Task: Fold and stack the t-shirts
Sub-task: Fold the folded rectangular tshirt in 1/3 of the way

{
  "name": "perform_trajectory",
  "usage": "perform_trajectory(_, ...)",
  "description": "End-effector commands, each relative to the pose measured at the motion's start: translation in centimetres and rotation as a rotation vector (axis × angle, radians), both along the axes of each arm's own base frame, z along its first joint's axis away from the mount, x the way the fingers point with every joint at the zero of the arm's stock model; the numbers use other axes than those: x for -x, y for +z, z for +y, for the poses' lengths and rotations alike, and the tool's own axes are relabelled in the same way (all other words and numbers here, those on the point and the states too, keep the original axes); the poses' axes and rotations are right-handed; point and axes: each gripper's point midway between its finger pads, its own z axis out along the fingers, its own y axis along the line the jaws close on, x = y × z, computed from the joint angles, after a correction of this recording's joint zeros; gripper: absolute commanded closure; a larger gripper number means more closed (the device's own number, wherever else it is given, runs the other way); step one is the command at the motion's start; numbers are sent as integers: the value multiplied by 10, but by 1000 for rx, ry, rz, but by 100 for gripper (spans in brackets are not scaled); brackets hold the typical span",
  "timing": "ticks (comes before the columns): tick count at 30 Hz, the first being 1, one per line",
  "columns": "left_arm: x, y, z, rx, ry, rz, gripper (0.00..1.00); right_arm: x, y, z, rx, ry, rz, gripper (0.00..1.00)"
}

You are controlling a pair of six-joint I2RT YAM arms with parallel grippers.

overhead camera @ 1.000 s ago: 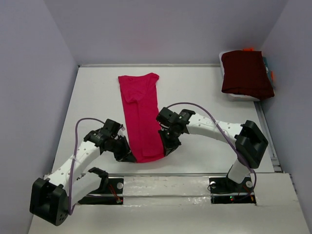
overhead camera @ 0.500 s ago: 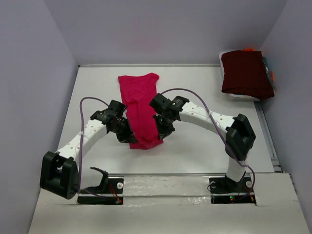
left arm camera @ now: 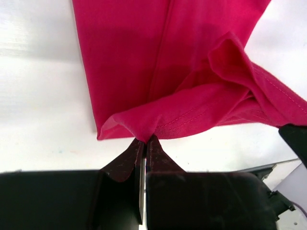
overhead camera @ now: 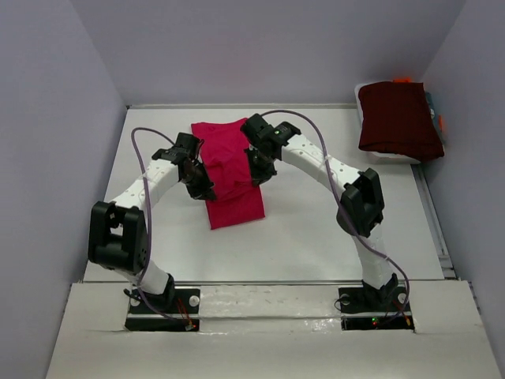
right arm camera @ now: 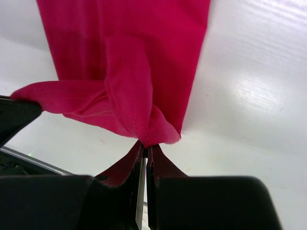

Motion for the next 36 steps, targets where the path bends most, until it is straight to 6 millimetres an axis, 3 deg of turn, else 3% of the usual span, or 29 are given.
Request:
perform_trajectory(1, -29, 9, 2, -22, -9, -72, 94, -18, 15, 16, -29, 59, -55, 93)
perform_trajectory(10, -59, -4, 15, -55, 34, -61, 94, -37, 0, 30, -34, 70, -46, 93)
perform_trajectory(17, -82, -1, 26, -72, 63, -81, 94, -47, -12, 25, -20, 57, -42, 93)
perform_trajectory(25, -101, -12, 42, -87, 91, -64, 94, -65, -22, 19, -18, 33, -53, 93)
perform_trajectory(36, -121, -24, 38, -79, 88, -58, 94, -105, -20, 23, -71, -3, -132, 93)
